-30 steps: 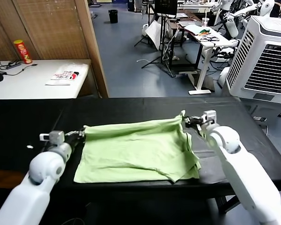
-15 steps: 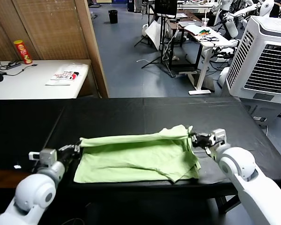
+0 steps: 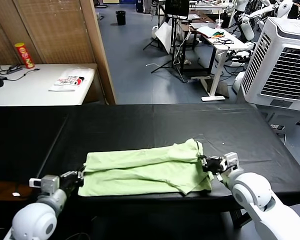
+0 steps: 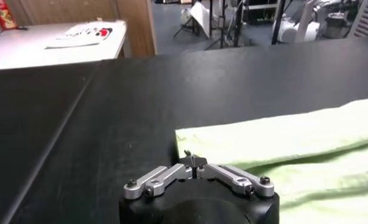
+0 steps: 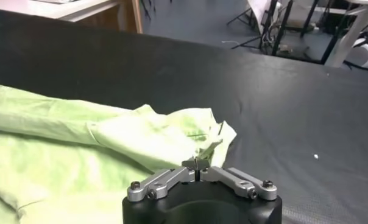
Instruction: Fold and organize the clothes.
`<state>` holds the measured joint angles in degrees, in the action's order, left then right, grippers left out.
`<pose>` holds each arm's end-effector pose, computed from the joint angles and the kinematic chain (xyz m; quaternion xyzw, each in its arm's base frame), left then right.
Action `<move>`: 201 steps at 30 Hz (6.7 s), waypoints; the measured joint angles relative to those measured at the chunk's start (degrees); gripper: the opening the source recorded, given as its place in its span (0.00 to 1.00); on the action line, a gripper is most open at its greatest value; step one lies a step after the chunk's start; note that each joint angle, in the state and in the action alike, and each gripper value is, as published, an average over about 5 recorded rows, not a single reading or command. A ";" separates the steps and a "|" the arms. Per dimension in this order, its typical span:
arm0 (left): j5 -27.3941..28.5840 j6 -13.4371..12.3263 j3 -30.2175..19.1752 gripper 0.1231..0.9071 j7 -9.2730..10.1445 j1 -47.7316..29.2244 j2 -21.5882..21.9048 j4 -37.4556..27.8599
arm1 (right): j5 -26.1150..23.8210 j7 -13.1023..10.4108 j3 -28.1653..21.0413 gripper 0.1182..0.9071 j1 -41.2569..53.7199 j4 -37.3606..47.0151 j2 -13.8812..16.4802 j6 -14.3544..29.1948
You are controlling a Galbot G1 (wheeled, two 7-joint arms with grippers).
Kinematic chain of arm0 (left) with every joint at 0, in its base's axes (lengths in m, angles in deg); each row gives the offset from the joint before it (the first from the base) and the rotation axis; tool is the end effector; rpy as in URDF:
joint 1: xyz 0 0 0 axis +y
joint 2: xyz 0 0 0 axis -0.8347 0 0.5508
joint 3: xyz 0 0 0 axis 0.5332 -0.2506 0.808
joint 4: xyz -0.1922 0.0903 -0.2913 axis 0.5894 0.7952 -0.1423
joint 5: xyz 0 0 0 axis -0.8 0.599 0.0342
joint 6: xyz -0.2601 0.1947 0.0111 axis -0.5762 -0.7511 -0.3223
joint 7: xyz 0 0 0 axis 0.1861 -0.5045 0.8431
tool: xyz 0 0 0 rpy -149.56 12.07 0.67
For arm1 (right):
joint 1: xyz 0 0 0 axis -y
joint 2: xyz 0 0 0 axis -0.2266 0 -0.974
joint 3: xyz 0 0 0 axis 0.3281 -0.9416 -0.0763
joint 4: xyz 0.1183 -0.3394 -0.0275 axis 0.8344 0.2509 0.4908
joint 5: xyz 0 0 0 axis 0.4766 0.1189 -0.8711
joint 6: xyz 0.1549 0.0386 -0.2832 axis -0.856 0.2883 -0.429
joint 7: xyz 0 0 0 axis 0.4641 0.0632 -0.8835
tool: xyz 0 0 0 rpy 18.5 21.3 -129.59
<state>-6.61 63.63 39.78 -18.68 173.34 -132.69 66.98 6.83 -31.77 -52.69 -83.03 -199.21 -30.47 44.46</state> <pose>0.1782 0.1175 -0.2452 -0.0256 -0.9554 -0.0483 0.2902 0.2645 -0.0987 -0.2339 0.1654 -0.9395 0.0690 0.2919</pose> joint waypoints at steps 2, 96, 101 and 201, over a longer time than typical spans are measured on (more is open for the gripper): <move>0.33 0.84 -0.02 0.01 0.03 0.02 -0.11 0.33 | 0.06 0.09 0.60 0.36 -0.39 -0.56 0.09 0.00; 3.37 -9.30 -4.16 0.01 -1.97 -18.77 -10.68 -19.60 | -15.22 -1.87 -1.26 0.01 11.47 20.10 -20.61 10.20; 4.99 -10.42 -3.99 0.10 -3.15 -18.49 -9.94 -19.35 | -14.89 -0.33 -0.68 0.14 10.54 18.65 -19.85 10.00; 7.04 -6.24 -21.55 0.03 4.43 -12.65 -23.33 -0.49 | -21.08 1.59 7.56 0.86 -6.64 0.97 -21.70 12.50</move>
<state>0.43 57.39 18.23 -14.25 160.69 -156.02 66.49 -14.25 -30.19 -45.13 -89.67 -198.25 -52.17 56.96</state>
